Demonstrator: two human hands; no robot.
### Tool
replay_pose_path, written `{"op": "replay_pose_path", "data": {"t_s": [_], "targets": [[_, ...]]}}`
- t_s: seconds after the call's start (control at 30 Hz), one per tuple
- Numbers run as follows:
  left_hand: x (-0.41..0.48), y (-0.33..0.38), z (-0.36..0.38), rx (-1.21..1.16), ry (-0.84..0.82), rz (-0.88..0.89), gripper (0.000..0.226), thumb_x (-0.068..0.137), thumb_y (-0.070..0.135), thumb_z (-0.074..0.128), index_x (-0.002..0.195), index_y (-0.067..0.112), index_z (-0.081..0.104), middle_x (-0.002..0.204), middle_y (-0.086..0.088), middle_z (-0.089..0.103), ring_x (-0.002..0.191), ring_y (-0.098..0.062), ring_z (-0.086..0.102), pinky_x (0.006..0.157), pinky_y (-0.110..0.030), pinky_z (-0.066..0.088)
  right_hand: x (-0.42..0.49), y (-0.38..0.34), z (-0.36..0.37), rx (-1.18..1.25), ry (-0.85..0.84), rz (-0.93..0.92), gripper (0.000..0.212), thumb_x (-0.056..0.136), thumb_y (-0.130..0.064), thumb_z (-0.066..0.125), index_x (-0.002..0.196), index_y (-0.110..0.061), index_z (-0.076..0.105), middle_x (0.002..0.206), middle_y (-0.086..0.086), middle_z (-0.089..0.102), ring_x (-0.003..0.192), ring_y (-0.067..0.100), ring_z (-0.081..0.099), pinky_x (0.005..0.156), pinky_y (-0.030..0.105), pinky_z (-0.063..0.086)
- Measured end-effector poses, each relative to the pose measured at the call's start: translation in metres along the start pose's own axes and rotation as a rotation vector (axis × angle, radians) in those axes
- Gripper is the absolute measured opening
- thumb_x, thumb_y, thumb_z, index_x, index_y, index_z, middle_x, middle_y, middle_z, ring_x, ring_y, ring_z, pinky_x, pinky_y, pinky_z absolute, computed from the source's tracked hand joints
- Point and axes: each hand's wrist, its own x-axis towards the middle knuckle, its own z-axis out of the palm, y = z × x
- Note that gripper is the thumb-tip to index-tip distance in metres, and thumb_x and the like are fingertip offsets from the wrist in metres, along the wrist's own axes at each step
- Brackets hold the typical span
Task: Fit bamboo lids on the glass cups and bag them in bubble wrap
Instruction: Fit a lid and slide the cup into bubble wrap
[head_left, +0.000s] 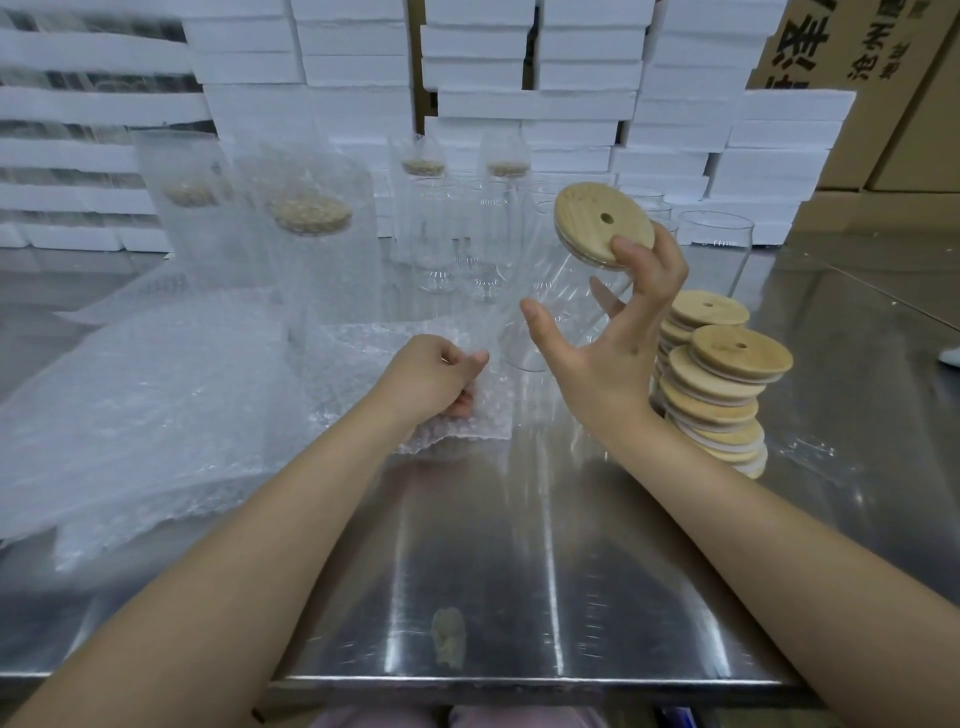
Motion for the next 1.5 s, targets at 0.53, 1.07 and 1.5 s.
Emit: {"op": "replay_pose_path", "data": {"t_s": [0.53,1.07,1.5], "targets": [[0.005,0.004,-0.009,-0.215,0.008,-0.152,0.029,0.092,-0.005,0.043,0.070,0.001,0.063,0.071,-0.014,0.063,0.055,-0.019,0.065,0.052,-0.022,0.057,-0.005,-0.012,0.019,0.318,0.138,0.558,0.067,0.081,-0.006,0.076,0.119,-0.021,0.023,0.135,0.003,0.023,0.119,0.028,0.052,0.077,0.009,0.048],[0.000,-0.002,-0.001,0.541,0.201,0.763,0.091,0.070,0.033,0.083,0.141,0.012,0.031,0.142,-0.002,0.037,0.132,-0.015,0.033,0.110,-0.029,0.031,0.002,-0.024,0.011,0.383,0.223,0.490,0.068,0.079,0.000,0.076,0.115,-0.022,0.023,0.123,-0.012,0.031,0.122,0.027,0.053,0.096,0.030,0.052],[-0.015,0.017,0.013,-0.056,0.015,0.833,0.116,0.069,0.029,0.084,0.147,0.041,-0.001,0.157,-0.002,0.022,0.143,-0.003,0.025,0.114,-0.020,0.027,-0.008,-0.025,0.018,0.300,0.137,0.326,0.070,0.061,-0.007,0.082,0.101,-0.017,0.025,0.127,0.003,0.026,0.128,0.035,0.041,0.101,0.057,0.044]]}}
